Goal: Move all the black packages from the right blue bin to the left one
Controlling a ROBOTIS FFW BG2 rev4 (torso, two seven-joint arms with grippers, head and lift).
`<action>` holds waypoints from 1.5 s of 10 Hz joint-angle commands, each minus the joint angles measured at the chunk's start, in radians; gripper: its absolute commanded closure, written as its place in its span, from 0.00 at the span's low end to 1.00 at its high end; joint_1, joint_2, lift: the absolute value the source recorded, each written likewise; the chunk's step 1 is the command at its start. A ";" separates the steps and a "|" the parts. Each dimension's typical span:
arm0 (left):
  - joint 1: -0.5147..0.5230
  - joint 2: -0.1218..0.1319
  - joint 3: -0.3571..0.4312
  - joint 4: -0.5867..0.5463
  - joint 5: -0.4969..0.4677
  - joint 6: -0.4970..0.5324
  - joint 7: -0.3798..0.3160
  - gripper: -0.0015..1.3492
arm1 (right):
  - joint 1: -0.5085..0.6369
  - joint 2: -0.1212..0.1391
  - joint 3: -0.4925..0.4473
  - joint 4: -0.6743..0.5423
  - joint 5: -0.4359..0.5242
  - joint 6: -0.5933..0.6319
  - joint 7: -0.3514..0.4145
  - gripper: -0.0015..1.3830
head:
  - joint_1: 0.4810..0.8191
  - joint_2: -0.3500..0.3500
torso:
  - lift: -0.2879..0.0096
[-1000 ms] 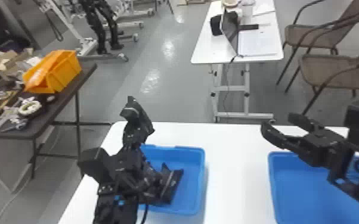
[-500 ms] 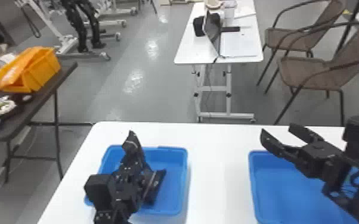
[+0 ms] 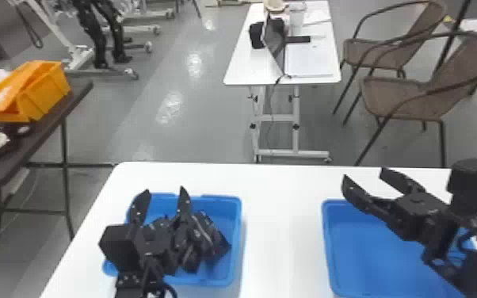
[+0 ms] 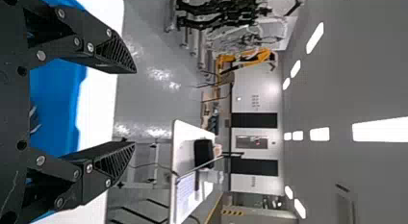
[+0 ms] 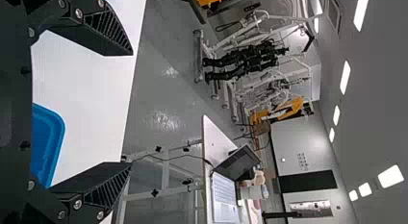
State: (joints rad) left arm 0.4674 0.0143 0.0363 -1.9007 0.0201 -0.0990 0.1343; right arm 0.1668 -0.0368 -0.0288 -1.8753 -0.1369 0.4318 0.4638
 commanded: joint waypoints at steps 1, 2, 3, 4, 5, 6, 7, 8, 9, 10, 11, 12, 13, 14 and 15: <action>-0.024 -0.007 -0.012 -0.018 -0.002 -0.073 0.028 0.22 | 0.036 0.000 -0.002 -0.015 0.008 -0.073 -0.037 0.15 | 0.63 0.72 | 0.83; -0.029 -0.014 -0.019 -0.024 0.000 -0.130 0.048 0.28 | 0.065 0.000 -0.003 -0.015 0.006 -0.140 -0.071 0.15 | 0.63 0.72 | 0.83; -0.007 -0.017 -0.035 -0.040 0.004 -0.168 0.073 0.32 | 0.106 0.000 -0.010 -0.025 0.011 -0.194 -0.093 0.15 | 0.63 0.70 | 0.83; 0.040 -0.017 -0.049 -0.063 0.004 -0.186 0.090 0.36 | 0.166 0.002 -0.011 -0.038 0.010 -0.257 -0.119 0.15 | 0.63 0.68 | 0.83; 0.106 -0.013 -0.055 -0.077 0.001 -0.200 0.091 0.38 | 0.231 0.006 -0.020 -0.058 0.010 -0.288 -0.129 0.15 | 0.63 0.67 | 0.83; 0.165 0.012 -0.067 -0.092 0.012 -0.183 0.091 0.38 | 0.296 0.006 -0.040 -0.076 0.014 -0.291 -0.125 0.15 | 0.63 0.66 | 0.83; 0.214 0.044 -0.076 -0.107 0.004 -0.166 0.090 0.38 | 0.366 0.002 -0.054 -0.090 0.025 -0.295 -0.103 0.15 | 0.63 0.65 | 0.83; 0.244 0.078 -0.069 -0.113 0.009 -0.157 0.091 0.38 | 0.424 0.002 -0.059 -0.105 0.036 -0.303 -0.099 0.15 | 0.63 0.63 | 0.83; 0.277 0.101 -0.070 -0.116 0.001 -0.157 0.091 0.38 | 0.464 0.003 -0.066 -0.120 0.039 -0.352 -0.097 0.15 | 0.63 0.63 | 0.83; 0.287 0.104 -0.065 -0.116 -0.038 -0.159 0.090 0.38 | 0.496 0.011 -0.079 -0.136 0.056 -0.361 -0.099 0.15 | 0.63 0.63 | 0.83; 0.267 0.098 -0.046 -0.116 -0.035 -0.156 0.022 0.32 | 0.508 0.028 -0.080 -0.142 0.076 -0.361 -0.099 0.15 | 0.63 0.62 | 0.83; 0.247 0.095 -0.030 -0.115 -0.037 -0.148 -0.041 0.18 | 0.507 0.038 -0.080 -0.163 0.141 -0.363 -0.097 0.15 | 0.63 0.61 | 0.83; 0.247 0.088 -0.032 -0.106 -0.037 -0.165 -0.039 0.07 | 0.502 0.038 -0.080 -0.166 0.161 -0.372 -0.085 0.15 | 0.63 0.59 | 0.83; 0.252 0.070 -0.027 -0.104 -0.042 -0.171 -0.038 0.08 | 0.507 0.038 -0.083 -0.159 0.155 -0.392 -0.090 0.15 | 0.63 0.59 | 0.83; 0.255 0.053 -0.021 -0.104 -0.049 -0.177 -0.039 0.08 | 0.511 0.038 -0.085 -0.157 0.163 -0.406 -0.096 0.15 | 0.63 0.59 | 0.83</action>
State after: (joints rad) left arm 0.7205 0.0778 0.0117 -2.0052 -0.0248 -0.2731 0.0966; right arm 0.6761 -0.0016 -0.1135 -2.0344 0.0225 0.0355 0.3700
